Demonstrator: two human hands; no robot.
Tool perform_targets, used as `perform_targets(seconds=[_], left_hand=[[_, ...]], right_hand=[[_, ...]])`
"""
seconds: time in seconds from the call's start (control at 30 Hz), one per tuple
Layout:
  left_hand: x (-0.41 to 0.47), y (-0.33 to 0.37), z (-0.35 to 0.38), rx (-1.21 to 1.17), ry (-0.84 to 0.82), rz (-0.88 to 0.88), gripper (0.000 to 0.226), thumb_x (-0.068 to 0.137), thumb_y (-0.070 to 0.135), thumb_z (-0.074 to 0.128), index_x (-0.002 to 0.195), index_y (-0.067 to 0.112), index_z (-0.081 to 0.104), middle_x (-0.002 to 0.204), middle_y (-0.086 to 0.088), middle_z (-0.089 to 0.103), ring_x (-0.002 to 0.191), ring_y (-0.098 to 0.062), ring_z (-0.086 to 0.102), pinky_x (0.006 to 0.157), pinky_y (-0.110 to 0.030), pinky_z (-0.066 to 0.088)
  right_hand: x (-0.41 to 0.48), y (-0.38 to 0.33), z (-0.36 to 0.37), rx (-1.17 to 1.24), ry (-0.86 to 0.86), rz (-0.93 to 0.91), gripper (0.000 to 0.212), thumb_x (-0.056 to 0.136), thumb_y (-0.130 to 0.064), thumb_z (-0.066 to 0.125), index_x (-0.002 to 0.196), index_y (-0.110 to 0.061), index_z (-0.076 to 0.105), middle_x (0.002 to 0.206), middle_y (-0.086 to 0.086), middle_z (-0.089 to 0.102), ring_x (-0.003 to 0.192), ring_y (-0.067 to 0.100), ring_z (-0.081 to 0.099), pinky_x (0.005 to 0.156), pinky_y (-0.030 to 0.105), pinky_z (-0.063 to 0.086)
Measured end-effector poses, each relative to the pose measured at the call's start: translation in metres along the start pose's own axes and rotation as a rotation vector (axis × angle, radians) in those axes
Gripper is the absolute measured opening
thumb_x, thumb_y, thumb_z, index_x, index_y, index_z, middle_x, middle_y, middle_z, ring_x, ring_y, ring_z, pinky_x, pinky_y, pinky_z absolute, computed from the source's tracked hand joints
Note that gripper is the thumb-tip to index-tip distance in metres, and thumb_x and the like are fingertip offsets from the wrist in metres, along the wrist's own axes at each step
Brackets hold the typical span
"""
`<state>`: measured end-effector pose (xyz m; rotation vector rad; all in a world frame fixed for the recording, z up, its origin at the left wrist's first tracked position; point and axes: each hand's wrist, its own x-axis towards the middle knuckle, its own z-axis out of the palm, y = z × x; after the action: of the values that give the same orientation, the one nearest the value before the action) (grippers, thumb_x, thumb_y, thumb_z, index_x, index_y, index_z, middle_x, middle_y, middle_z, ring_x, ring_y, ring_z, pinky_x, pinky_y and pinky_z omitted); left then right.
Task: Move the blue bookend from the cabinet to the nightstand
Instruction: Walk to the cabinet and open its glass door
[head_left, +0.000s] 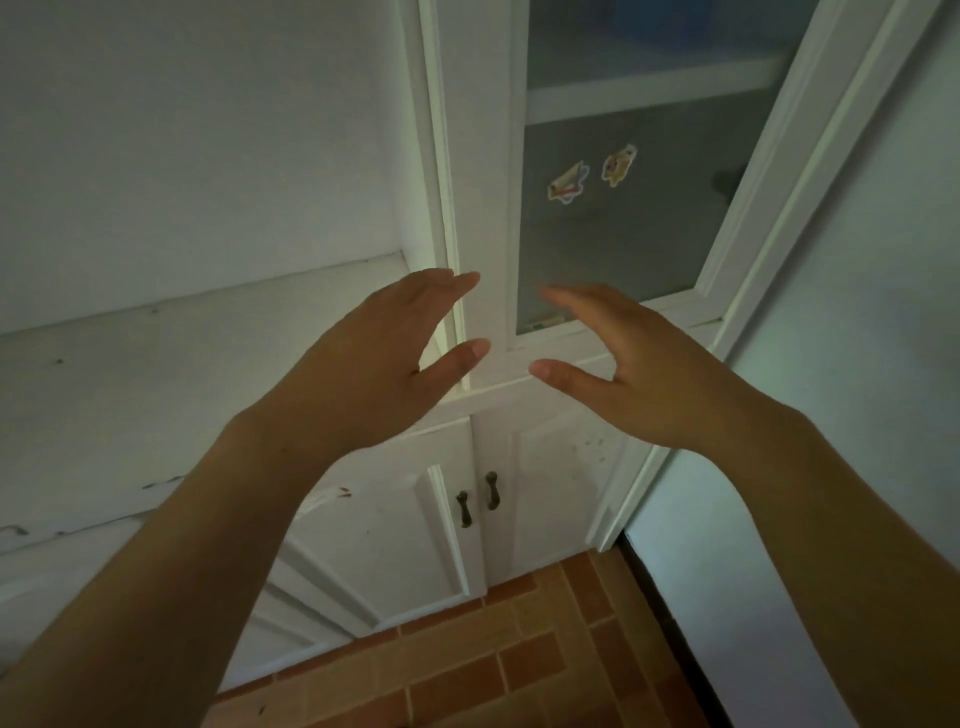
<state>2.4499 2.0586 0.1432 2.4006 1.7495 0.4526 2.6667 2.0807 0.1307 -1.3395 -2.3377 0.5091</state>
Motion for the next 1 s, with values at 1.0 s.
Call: perform_targets(seconds=[1.0], left_hand=[[0.044, 0.027, -0.134, 0.182, 0.385, 0.051, 0.067, 0.083, 0.059, 0.027, 0.143, 0.033, 0.016, 0.154, 0.005, 0.019, 0.140, -0.015, 0.019, 0.113, -0.037, 0.020]], right_hand=[[0.086, -0.071, -0.114, -0.110, 0.395, -0.259, 0.066, 0.083, -0.059, 0.042, 0.140, -0.034, 0.019, 0.151, -0.011, 0.021, 0.135, 0.013, 0.026, 0.097, 0.026, 0.024]])
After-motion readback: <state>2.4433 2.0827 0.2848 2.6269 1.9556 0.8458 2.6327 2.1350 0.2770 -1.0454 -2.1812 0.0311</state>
